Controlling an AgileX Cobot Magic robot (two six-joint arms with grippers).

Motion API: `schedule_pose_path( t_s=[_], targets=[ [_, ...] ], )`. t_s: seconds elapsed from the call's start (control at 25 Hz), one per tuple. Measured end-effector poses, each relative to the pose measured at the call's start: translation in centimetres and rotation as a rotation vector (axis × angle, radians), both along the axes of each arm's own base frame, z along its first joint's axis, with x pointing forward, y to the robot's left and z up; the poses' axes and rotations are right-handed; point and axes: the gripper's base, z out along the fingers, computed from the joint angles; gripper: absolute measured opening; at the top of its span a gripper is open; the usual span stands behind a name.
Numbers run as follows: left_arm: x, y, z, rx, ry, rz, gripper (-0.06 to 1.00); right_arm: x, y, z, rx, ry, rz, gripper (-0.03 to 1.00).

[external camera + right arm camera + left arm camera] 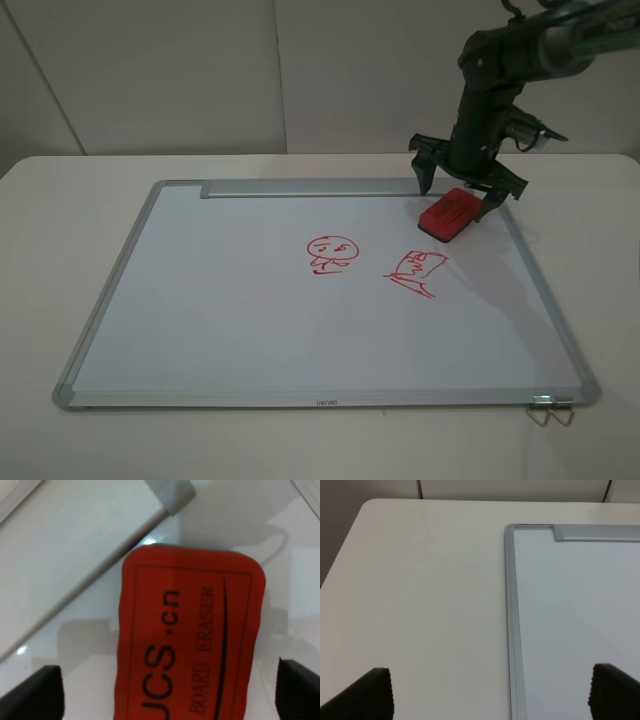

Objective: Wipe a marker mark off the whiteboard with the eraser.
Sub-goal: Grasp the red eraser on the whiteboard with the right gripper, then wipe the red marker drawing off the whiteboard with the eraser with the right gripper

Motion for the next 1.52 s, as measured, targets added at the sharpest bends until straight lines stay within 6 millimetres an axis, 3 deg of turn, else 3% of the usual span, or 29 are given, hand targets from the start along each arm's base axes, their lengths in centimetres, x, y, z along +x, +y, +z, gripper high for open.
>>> schedule_pose_path(
  t_s=[0.24, 0.48, 0.56, 0.64, 1.12, 1.32, 1.52],
  targets=[
    [0.0, 0.0, 0.0, 0.0, 0.0, 0.0, 0.78, 0.0, 0.0, -1.4, -0.001, 0.025, -0.001, 0.75],
    [0.0, 0.0, 0.0, 0.0, 0.0, 0.0, 0.78, -0.1, 0.0, -1.5, -0.006, 0.04, -0.003, 0.73],
    [0.0, 0.0, 0.0, 0.0, 0.0, 0.0, 0.78, -0.1, 0.0, -1.5, -0.006, 0.042, -0.003, 0.65],
    [0.0, 0.0, 0.0, 0.0, 0.0, 0.0, 0.78, -0.1, 0.0, -1.5, -0.006, 0.042, -0.003, 0.49],
    [0.0, 0.0, 0.0, 0.0, 0.0, 0.0, 0.78, -0.2, 0.0, -1.3, -0.011, 0.045, 0.0, 0.5],
    [0.0, 0.0, 0.0, 0.0, 0.0, 0.0, 0.78, -0.7, 1.0, 1.2, -0.038, 0.027, 0.183, 0.5],
    [0.0, 0.0, 0.0, 0.0, 0.0, 0.0, 0.78, -2.5, 4.3, 2.4, -0.082, 0.108, 0.446, 0.5]
  ],
)
